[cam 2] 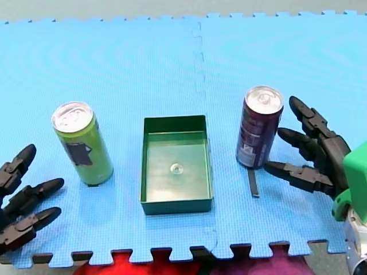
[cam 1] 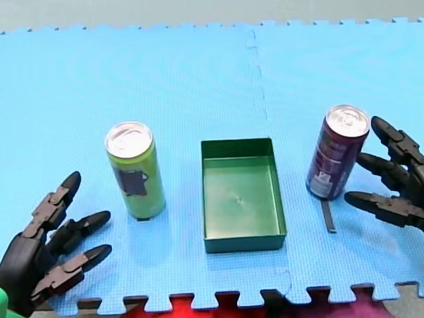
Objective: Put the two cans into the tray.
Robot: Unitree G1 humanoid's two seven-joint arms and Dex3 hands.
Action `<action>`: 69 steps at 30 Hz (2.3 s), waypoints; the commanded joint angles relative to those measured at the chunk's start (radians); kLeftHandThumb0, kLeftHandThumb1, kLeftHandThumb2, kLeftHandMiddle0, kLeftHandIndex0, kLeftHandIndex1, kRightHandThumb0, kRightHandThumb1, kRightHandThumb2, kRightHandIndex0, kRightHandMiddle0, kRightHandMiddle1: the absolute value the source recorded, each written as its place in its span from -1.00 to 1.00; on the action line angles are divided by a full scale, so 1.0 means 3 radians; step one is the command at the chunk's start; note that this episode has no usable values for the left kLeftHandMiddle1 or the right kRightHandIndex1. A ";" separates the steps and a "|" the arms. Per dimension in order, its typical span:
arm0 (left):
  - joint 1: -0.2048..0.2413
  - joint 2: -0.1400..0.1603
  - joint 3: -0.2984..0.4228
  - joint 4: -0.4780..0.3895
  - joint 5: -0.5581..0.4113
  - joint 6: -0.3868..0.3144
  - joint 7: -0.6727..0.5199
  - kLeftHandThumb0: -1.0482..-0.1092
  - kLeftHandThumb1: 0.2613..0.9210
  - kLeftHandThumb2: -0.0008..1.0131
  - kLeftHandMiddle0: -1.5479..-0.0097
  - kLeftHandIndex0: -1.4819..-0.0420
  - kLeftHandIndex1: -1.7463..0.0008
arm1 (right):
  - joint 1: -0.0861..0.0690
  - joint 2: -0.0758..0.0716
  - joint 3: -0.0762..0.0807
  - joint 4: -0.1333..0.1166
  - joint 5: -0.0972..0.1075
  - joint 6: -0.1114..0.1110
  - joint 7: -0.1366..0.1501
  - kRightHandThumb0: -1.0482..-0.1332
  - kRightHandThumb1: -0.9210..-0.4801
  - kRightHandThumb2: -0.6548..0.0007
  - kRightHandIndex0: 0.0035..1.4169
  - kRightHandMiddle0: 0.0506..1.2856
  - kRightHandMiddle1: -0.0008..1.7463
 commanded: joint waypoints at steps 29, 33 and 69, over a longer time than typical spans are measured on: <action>0.0030 -0.0005 0.0023 -0.0059 -0.0012 -0.0004 -0.0013 -1.00 0.88 -1.00 0.43 0.84 1.00 | -0.0090 0.0058 0.0005 0.0039 -0.0025 -0.0064 -0.0096 -1.00 -0.37 0.95 -0.65 -0.91 -1.00; 0.0042 -0.0013 0.0017 -0.0076 -0.0006 -0.0006 -0.0002 -1.00 0.88 -1.00 0.43 0.84 1.00 | -0.0095 0.0064 0.0014 0.0041 -0.0040 -0.0084 -0.0123 -1.00 -0.41 0.94 -0.65 -0.91 -1.00; 0.0273 -0.0022 -0.0102 -0.0650 0.0071 0.0312 0.0228 -1.00 1.00 -0.77 0.43 0.87 1.00 | -0.0209 0.0103 0.0068 0.0151 -0.0163 0.0005 -0.0288 -1.00 -0.51 0.98 -0.61 -0.89 -0.99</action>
